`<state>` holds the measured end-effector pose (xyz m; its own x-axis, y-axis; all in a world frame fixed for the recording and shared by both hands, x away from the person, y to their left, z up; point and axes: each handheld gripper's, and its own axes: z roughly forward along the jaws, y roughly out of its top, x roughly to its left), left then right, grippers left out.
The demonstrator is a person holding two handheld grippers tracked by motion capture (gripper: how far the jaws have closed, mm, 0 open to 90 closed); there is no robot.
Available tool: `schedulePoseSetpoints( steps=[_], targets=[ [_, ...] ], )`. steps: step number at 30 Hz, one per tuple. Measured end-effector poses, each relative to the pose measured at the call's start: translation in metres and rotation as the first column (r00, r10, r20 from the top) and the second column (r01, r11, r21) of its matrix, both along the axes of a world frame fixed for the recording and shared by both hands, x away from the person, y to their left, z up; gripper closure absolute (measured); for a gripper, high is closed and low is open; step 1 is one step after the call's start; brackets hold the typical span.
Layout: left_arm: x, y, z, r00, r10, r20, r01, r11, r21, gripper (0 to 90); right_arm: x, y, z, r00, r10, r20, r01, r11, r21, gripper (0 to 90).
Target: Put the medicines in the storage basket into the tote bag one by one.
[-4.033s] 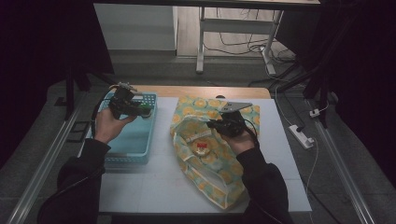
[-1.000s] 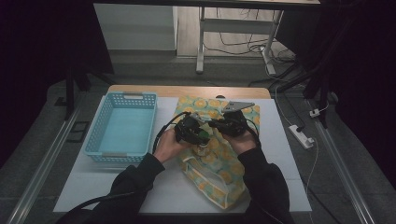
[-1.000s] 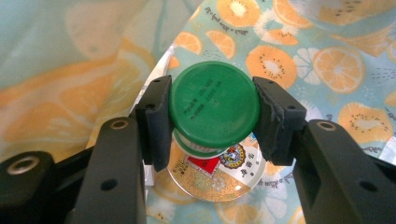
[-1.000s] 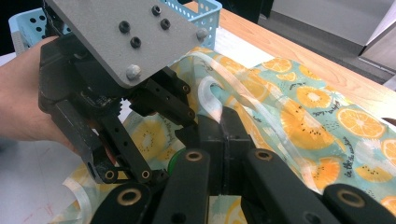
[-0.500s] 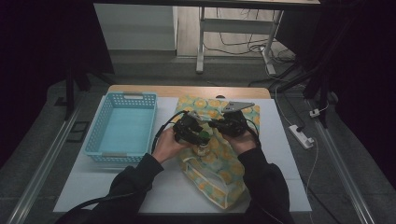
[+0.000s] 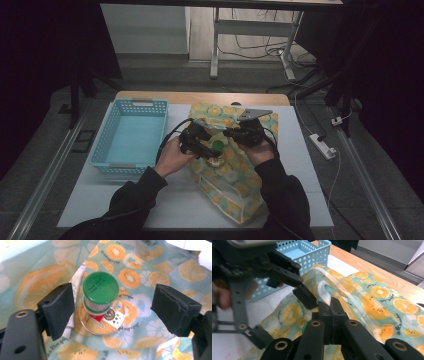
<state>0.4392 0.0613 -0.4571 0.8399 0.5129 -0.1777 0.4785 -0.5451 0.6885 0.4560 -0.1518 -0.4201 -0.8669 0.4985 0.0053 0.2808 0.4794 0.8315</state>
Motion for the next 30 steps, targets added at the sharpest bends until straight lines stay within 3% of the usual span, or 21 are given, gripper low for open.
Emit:
schedulePoseSetpoints(
  steps=[9, 18, 25, 30],
  targets=[
    [-0.015, 0.011, 0.005, 0.9990, -0.042, -0.012, 0.042, 0.9975, -0.058, 1.0, 0.000, 0.001, -0.001, 1.0000, 0.001, 0.001, -0.001, 1.000, -0.003, 90.0],
    [-0.029, 0.024, -0.001, 0.9981, -0.056, -0.028, 0.051, 0.9861, -0.158, 0.0, -0.001, 0.000, -0.001, 1.0000, 0.001, 0.002, -0.001, 1.000, -0.002, 90.0],
    [-0.039, 0.028, -0.007, 0.9974, -0.067, -0.029, 0.062, 0.9897, -0.129, 0.0, -0.002, 0.001, -0.001, 1.0000, 0.004, 0.000, -0.004, 1.000, -0.002, 90.0],
    [-0.041, 0.026, -0.012, 0.9958, -0.087, -0.030, 0.084, 0.9936, -0.075, 0.0, -0.003, 0.002, -0.001, 1.0000, 0.007, 0.001, -0.007, 1.000, -0.004, 90.0]
  ],
)
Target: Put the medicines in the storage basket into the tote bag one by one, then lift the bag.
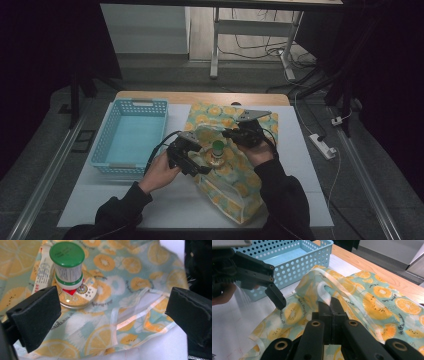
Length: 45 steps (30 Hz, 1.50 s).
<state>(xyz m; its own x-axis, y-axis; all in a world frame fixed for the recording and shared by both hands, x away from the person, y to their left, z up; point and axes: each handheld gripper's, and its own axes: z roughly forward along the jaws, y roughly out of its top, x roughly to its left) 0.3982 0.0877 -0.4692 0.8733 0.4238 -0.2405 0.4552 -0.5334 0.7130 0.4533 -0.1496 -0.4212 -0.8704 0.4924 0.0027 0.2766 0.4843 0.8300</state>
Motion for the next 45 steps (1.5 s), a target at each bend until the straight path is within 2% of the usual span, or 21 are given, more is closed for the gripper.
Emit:
schedulePoseSetpoints(
  steps=[3, 5, 7, 10, 15, 21, 28, 34, 38, 42, 43, 45],
  targets=[
    [-0.001, -0.005, -0.003, 0.9998, -0.008, 0.020, 0.007, 0.9992, 0.040, 0.0, 0.000, 0.000, 0.001, 1.0000, 0.000, 0.001, 0.000, 1.000, 0.004, 90.0],
    [-0.002, -0.009, -0.004, 0.9996, -0.014, 0.025, 0.013, 0.9987, 0.050, 0.0, 0.001, -0.001, 0.001, 1.0000, -0.001, 0.001, 0.001, 1.000, 0.004, 90.0],
    [-0.002, -0.013, -0.006, 0.9996, -0.023, 0.017, 0.022, 0.9985, 0.051, 0.0, 0.001, -0.001, 0.001, 1.0000, -0.002, -0.001, 0.002, 1.000, 0.004, 90.0],
    [-0.002, -0.019, -0.009, 0.9993, -0.030, 0.021, 0.029, 0.9962, 0.082, 0.0, 0.001, -0.001, 0.000, 1.0000, -0.001, -0.001, 0.001, 1.000, 0.002, 90.0],
    [-0.003, -0.027, -0.014, 0.9980, -0.063, 0.001, 0.063, 0.9942, 0.087, 2.3, 0.000, -0.001, 0.001, 1.0000, 0.001, 0.000, -0.001, 1.000, 0.005, 90.0],
    [-0.005, -0.039, -0.024, 0.9940, -0.107, -0.023, 0.110, 0.9839, 0.141, 3.1, 0.000, 0.000, 0.000, 1.0000, 0.001, -0.001, -0.001, 1.000, 0.001, 90.0],
    [-0.007, -0.042, -0.035, 0.9910, -0.130, -0.030, 0.133, 0.9761, 0.172, 5.5, 0.000, 0.002, -0.002, 1.0000, 0.007, -0.004, -0.007, 1.000, -0.004, 90.0],
    [-0.010, -0.044, -0.041, 0.9908, -0.135, 0.002, 0.131, 0.9645, 0.229, 15.7, 0.000, 0.002, -0.002, 1.0000, 0.006, -0.005, -0.006, 1.000, -0.006, 90.0],
    [-0.010, -0.043, -0.045, 0.9903, -0.139, 0.008, 0.133, 0.9605, 0.245, 22.5, 0.000, 0.002, -0.002, 1.0000, 0.007, -0.005, -0.007, 1.000, -0.006, 90.0],
    [-0.011, -0.043, -0.048, 0.9882, -0.152, 0.018, 0.141, 0.9481, 0.285, 34.0, 0.000, 0.002, -0.002, 1.0000, 0.006, -0.005, -0.007, 1.000, -0.006, 90.0],
    [-0.011, -0.043, -0.049, 0.9863, -0.164, 0.018, 0.151, 0.9439, 0.294, 40.9, 0.000, 0.002, -0.002, 1.0000, 0.006, -0.005, -0.006, 1.000, -0.006, 90.0],
    [-0.012, -0.043, -0.050, 0.9860, -0.165, 0.028, 0.148, 0.9412, 0.304, 45.3, 0.000, 0.001, -0.002, 1.0000, 0.006, -0.006, -0.006, 1.000, -0.005, 90.0]
  ],
)
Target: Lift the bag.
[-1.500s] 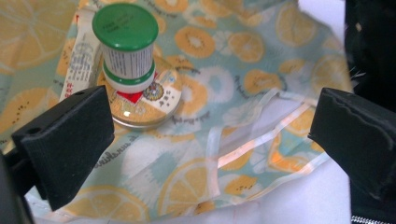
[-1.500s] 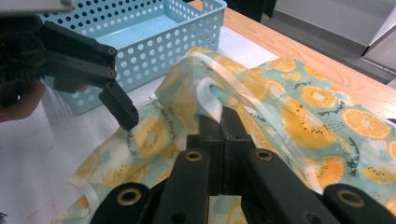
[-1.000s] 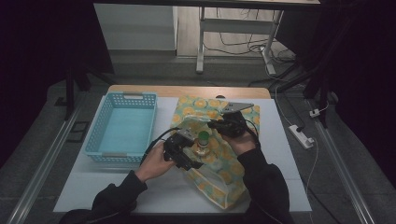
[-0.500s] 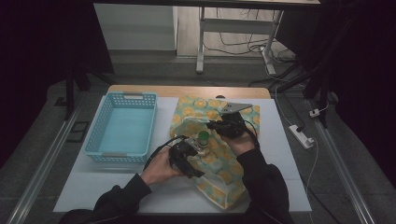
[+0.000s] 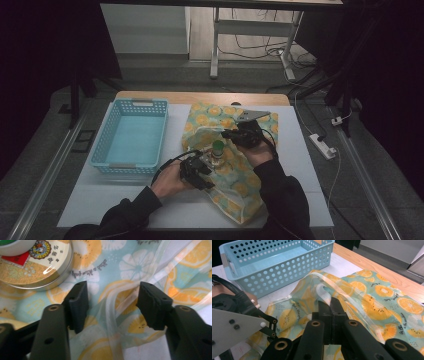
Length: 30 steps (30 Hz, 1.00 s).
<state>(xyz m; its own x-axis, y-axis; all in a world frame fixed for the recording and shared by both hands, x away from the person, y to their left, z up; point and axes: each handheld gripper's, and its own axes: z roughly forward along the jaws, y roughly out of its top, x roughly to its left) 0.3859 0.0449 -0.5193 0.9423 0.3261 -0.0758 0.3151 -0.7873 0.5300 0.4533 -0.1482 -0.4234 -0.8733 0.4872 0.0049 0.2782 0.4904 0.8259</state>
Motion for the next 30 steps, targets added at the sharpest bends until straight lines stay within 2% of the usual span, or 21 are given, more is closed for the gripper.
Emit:
schedulePoseSetpoints(
  steps=[1, 3, 4, 5, 6, 7, 10, 14, 16, 19, 23, 27, 30],
  targets=[
    [0.000, 0.000, 0.000, 1.0000, 0.002, 0.004, -0.002, 1.0000, 0.002, 45.3, 0.000, 0.000, 0.000, 1.0000, 0.000, 0.000, 0.000, 1.000, 0.000, 90.0],
    [0.000, 0.001, 0.001, 0.9999, 0.005, 0.011, -0.005, 1.0000, 0.008, 56.5, 0.000, 0.000, 0.000, 1.0000, -0.002, 0.001, 0.002, 1.000, 0.000, 90.0],
    [0.000, 0.002, 0.001, 0.9999, 0.007, 0.008, -0.007, 1.0000, 0.006, 56.5, 0.000, 0.000, 0.000, 1.0000, -0.002, 0.001, 0.002, 1.000, 0.000, 90.0],
    [0.001, 0.003, 0.001, 1.0000, 0.004, -0.001, -0.004, 1.0000, 0.000, 66.6, 0.000, 0.000, 0.000, 1.0000, 0.000, 0.000, 0.000, 1.000, -0.001, 90.0],
    [0.001, 0.003, 0.001, 1.0000, -0.003, -0.009, 0.003, 1.0000, -0.007, 66.6, 0.000, 0.000, 0.000, 1.0000, 0.000, 0.000, 0.000, 1.000, -0.001, 90.0],
    [0.001, 0.004, 0.001, 0.9999, -0.005, -0.015, 0.005, 0.9999, -0.011, 75.8, 0.000, 0.000, 0.000, 1.0000, 0.000, 0.000, 0.000, 1.000, 0.000, 90.0],
    [0.002, 0.004, 0.000, 0.9990, -0.006, -0.044, 0.005, 0.9998, -0.020, 85.0, 0.000, 0.000, -0.001, 1.0000, 0.000, 0.000, 0.000, 1.000, -0.002, 90.0],
    [0.004, 0.004, 0.001, 0.9959, 0.022, -0.087, -0.025, 0.9992, -0.031, 87.8, 0.000, -0.001, -0.001, 1.0000, -0.001, -0.002, 0.001, 1.000, -0.006, 90.0],
    [0.004, 0.004, 0.002, 0.9948, 0.033, -0.096, -0.036, 0.9989, -0.029, 87.9, 0.000, -0.001, -0.001, 1.0000, 0.000, -0.002, 0.000, 1.000, -0.006, 90.0],
    [0.002, 0.003, 0.005, 0.9947, 0.044, -0.093, -0.047, 0.9985, -0.028, 88.1, 0.000, -0.001, -0.002, 1.0000, 0.002, -0.006, -0.002, 1.000, -0.010, 90.0],
    [0.000, 0.004, 0.013, 0.9967, 0.048, -0.065, -0.050, 0.9981, -0.035, 88.3, 0.000, -0.002, -0.002, 0.9999, 0.013, -0.006, -0.013, 1.000, -0.017, 90.0],
    [-0.001, 0.006, 0.021, 0.9970, 0.057, -0.053, -0.060, 0.9958, -0.069, 88.4, -0.001, -0.003, -0.002, 0.9998, 0.018, -0.005, -0.018, 1.000, -0.025, 90.0],
    [-0.001, 0.008, 0.026, 0.9959, 0.071, -0.056, -0.076, 0.9940, -0.079, 88.5, -0.001, -0.003, -0.001, 0.9997, 0.022, -0.004, -0.022, 0.999, -0.025, 90.0]
  ],
)
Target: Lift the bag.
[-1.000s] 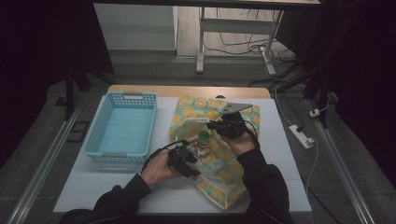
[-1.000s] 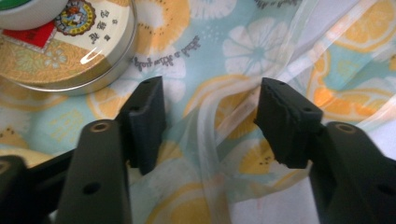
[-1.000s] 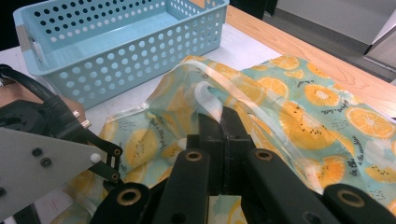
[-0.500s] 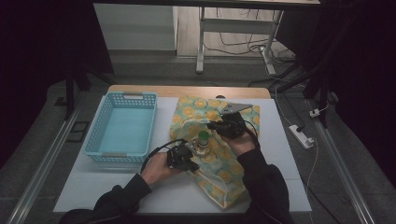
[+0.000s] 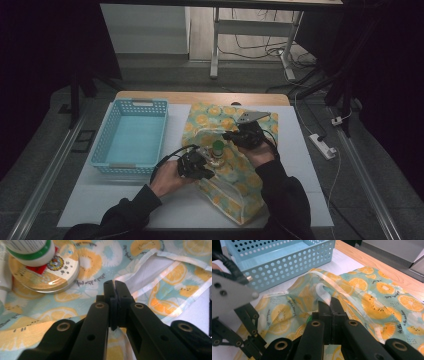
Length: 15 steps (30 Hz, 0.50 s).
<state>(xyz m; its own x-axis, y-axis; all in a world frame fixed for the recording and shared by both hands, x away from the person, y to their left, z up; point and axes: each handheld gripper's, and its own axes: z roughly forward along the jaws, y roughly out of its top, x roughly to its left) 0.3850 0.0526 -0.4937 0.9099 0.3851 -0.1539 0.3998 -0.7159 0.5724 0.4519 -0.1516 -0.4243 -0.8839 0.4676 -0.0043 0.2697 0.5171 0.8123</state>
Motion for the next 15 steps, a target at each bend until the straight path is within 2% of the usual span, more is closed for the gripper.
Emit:
schedulePoseSetpoints(
  steps=[6, 15],
  targets=[
    [0.001, 0.004, 0.006, 0.9995, 0.028, -0.014, -0.028, 0.9993, -0.023, 88.6, -0.002, -0.001, 0.004, 1.0000, 0.005, -0.006, -0.005, 1.000, 0.012, 90.0],
    [0.003, 0.015, 0.022, 0.9980, 0.056, -0.028, -0.058, 0.9947, -0.084, 88.6, -0.005, 0.003, 0.011, 0.9997, 0.001, -0.026, 0.000, 1.000, 0.027, 90.0]
  ],
)
